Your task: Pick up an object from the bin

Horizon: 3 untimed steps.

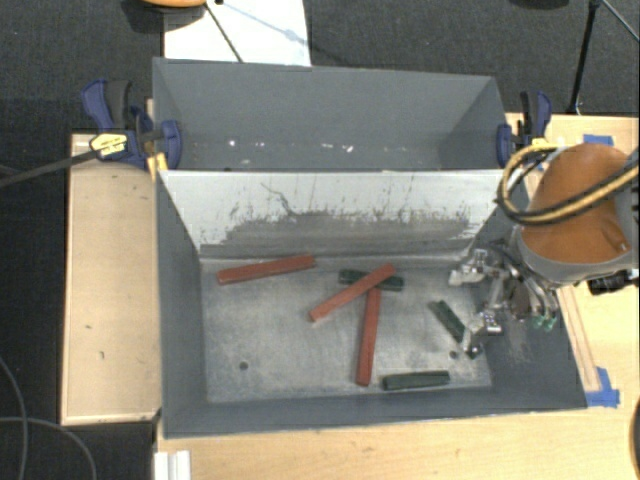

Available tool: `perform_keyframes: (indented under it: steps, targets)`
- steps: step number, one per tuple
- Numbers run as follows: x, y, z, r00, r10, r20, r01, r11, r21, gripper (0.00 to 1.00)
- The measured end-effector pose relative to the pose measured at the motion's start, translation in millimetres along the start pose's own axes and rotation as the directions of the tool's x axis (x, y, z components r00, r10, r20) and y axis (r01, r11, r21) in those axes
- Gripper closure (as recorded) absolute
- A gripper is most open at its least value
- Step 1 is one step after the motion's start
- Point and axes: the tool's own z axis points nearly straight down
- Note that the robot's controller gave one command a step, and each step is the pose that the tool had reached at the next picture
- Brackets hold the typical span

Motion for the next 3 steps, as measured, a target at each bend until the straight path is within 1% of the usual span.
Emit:
perform_keyframes:
  steps: [1, 2, 3]
  targets:
    - [0.2, -18, 7, 1.0, 0.031, -0.007, -0.031, 1.0, 0.0, 0.0]
    - [-3.7, -32, 10, 0.992, 0.124, -0.005, -0.124, 0.992, 0.0, 0.0]
    - [1.4, -32, 48, 0.953, 0.303, -0.003, -0.303, 0.953, 0.001, 0.0]
